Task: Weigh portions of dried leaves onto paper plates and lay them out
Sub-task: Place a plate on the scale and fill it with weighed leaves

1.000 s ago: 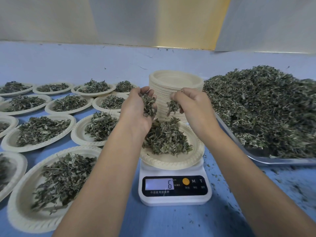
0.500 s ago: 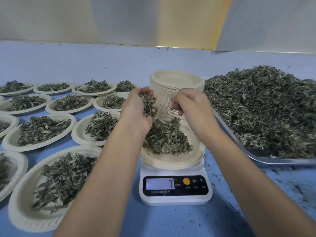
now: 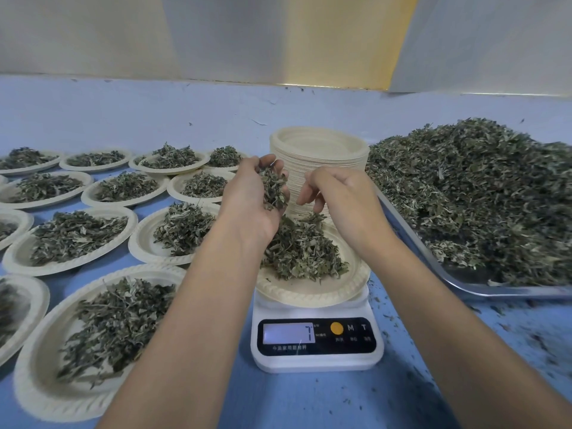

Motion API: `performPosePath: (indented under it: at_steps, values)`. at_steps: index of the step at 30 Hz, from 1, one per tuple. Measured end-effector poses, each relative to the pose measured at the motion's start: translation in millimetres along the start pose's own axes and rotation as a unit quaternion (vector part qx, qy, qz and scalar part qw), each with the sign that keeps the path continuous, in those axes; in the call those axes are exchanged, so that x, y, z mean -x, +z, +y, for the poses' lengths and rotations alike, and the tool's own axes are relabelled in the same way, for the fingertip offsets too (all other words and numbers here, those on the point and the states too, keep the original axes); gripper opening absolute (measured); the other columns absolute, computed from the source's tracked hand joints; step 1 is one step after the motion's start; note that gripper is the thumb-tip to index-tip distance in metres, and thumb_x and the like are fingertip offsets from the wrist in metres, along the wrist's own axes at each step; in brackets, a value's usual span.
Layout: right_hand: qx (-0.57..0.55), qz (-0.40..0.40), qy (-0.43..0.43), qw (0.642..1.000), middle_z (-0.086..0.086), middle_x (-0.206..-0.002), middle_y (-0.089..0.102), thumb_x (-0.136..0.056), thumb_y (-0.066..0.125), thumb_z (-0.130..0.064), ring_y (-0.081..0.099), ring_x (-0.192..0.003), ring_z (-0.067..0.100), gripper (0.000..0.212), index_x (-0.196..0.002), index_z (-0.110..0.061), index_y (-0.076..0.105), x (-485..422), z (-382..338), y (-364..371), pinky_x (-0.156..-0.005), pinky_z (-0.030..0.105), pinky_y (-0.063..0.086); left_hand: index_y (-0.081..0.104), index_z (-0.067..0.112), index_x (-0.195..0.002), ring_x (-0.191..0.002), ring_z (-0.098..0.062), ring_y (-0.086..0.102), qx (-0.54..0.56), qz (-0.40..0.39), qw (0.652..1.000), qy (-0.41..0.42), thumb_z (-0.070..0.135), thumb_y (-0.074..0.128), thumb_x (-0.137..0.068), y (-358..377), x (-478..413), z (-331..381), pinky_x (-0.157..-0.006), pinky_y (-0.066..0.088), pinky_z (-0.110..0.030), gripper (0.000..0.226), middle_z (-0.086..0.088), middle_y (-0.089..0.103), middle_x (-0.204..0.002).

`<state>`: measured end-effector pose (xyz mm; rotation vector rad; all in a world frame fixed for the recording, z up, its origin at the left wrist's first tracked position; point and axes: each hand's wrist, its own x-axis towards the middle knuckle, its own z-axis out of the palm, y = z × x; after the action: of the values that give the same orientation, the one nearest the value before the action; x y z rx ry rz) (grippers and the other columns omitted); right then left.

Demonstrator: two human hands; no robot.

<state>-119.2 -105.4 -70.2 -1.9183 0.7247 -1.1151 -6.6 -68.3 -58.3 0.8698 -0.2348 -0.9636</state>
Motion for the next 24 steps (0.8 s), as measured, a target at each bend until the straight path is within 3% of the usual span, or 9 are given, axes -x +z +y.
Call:
performPosePath:
  at_steps: [2,5,9,13,14,18,21,24]
  values:
    - [-0.002,0.021,-0.008,1.0,-0.007,-0.057,0.061,-0.087,0.059,-0.019,0.048,-0.056,0.007,0.031,-0.057,-0.012,0.064,0.2,0.9,3.6,-0.062,0.029,0.041,0.056,0.017,-0.077,-0.052,-0.008,0.052,0.008,-0.004,1.0,-0.002,0.021,0.039,-0.098,2.8,1.5,-0.8,-0.045,0.04,-0.018,0.028,0.004,0.06,-0.063]
    - [-0.049,0.051,0.008,0.997,-0.016,-0.067,0.062,-0.084,0.063,-0.012,0.055,-0.063,-0.003,0.007,-0.078,-0.017,0.065,-0.9,-0.4,7.8,-0.066,0.019,0.042,0.056,0.017,-0.077,-0.05,-0.009,0.053,0.03,-0.014,0.999,-0.005,0.021,0.04,-0.099,9.7,6.2,-3.1,-0.049,0.04,-0.02,0.027,0.004,0.06,-0.058]
    - [-0.22,0.048,0.104,0.969,0.001,-0.097,0.068,-0.087,0.055,-0.01,0.064,-0.089,0.01,0.019,-0.103,-0.01,0.066,-5.2,-3.1,2.9,-0.084,0.03,0.051,0.055,0.015,-0.078,-0.051,-0.011,0.055,0.057,-0.031,0.998,-0.019,0.02,0.04,-0.099,25.5,12.5,-9.4,-0.049,0.041,-0.019,0.026,0.002,0.061,-0.061]
    - [-0.379,0.054,0.191,0.904,-0.008,-0.064,0.06,-0.09,0.05,-0.02,0.056,-0.062,0.004,0.017,-0.081,-0.016,0.064,-3.7,-5.0,-14.2,-0.064,0.022,0.047,0.056,0.014,-0.075,-0.05,-0.013,0.056,0.071,-0.043,0.996,-0.04,0.02,0.042,-0.098,54.9,13.8,-27.2,-0.043,0.042,-0.014,0.027,0.0,0.063,-0.055]
    - [-0.426,0.058,0.208,0.879,-0.009,-0.063,0.059,-0.091,0.048,-0.022,0.056,-0.063,0.006,0.018,-0.082,-0.017,0.063,-3.4,-3.9,-20.6,-0.062,0.021,0.046,0.056,0.014,-0.075,-0.047,-0.013,0.056,0.078,-0.045,0.995,-0.049,0.02,0.043,-0.097,63.6,13.8,-34.1,-0.041,0.041,-0.014,0.027,0.0,0.063,-0.054]
    - [-0.571,0.094,0.242,0.778,0.004,-0.094,0.058,-0.093,0.04,-0.026,0.056,-0.09,0.021,0.02,-0.092,-0.013,0.056,-0.6,5.0,-52.1,-0.087,0.028,0.045,0.055,0.014,-0.071,-0.047,-0.014,0.053,0.079,-0.054,0.993,-0.067,0.013,0.044,-0.094,98.4,15.0,-71.6,-0.041,0.037,-0.014,0.025,-0.001,0.06,-0.054]
    - [-0.578,0.143,0.264,0.759,0.01,-0.11,0.058,-0.093,0.04,-0.025,0.055,-0.099,0.025,0.019,-0.09,-0.012,0.053,2.9,17.9,-79.1,-0.099,0.033,0.043,0.054,0.013,-0.072,-0.052,-0.015,0.051,0.054,-0.051,0.995,-0.065,0.009,0.044,-0.093,121.7,16.1,-102.9,-0.042,0.035,-0.016,0.024,-0.002,0.06,-0.061]
    - [-0.577,0.185,0.27,0.749,0.011,-0.104,0.06,-0.093,0.037,-0.022,0.058,-0.091,0.026,0.022,-0.079,-0.013,0.053,4.7,35.3,-105.2,-0.088,0.031,0.047,0.054,0.013,-0.076,-0.058,-0.016,0.049,0.026,-0.079,0.991,-0.106,0.012,0.042,-0.095,137.1,17.5,-131.2,-0.046,0.035,-0.02,0.023,-0.003,0.06,-0.067]
